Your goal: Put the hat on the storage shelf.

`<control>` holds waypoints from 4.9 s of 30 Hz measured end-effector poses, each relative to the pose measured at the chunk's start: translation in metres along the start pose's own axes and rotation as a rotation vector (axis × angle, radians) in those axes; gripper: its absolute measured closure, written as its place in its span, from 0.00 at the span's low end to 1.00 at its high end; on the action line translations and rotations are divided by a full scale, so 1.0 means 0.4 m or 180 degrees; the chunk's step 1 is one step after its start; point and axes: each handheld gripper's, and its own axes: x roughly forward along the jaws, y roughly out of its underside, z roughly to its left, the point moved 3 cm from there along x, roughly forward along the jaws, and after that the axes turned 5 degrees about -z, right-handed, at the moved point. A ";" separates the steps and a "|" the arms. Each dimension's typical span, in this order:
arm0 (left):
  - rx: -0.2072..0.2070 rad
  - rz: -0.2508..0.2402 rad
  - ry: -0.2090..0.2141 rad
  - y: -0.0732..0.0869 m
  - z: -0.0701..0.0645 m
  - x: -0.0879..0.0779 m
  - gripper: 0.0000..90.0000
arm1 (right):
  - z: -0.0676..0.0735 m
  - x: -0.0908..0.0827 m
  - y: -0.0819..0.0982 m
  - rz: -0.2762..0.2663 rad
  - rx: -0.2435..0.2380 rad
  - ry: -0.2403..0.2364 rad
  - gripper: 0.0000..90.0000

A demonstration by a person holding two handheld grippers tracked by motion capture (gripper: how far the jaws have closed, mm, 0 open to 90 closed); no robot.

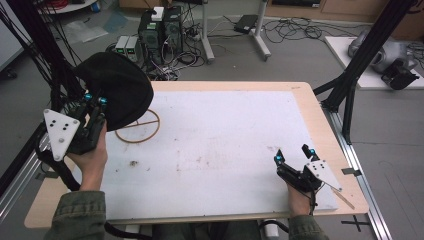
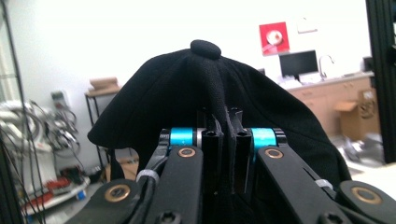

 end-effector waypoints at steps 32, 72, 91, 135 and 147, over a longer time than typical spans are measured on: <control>-0.0274 0.0368 -0.0092 0.071 0.087 0.201 0.96 | -0.016 -0.004 0.006 0.0018 0.0134 -0.0020 0.12; -0.0347 0.1442 -0.0058 0.108 0.115 0.249 0.60 | -0.009 -0.006 0.005 0.0016 0.0130 -0.0047 0.12; -0.0239 0.1149 -0.0086 0.076 0.115 0.217 0.19 | -0.009 -0.007 0.002 -0.0012 0.0119 -0.0046 0.12; -0.0515 0.0769 -0.0582 0.226 0.069 -0.082 0.18 | 0.013 -0.004 -0.002 -0.0021 0.0141 -0.0164 0.12; -0.0491 0.0792 -0.0714 0.288 0.063 -0.177 0.19 | 0.012 -0.003 -0.001 -0.0019 0.0130 -0.0150 0.12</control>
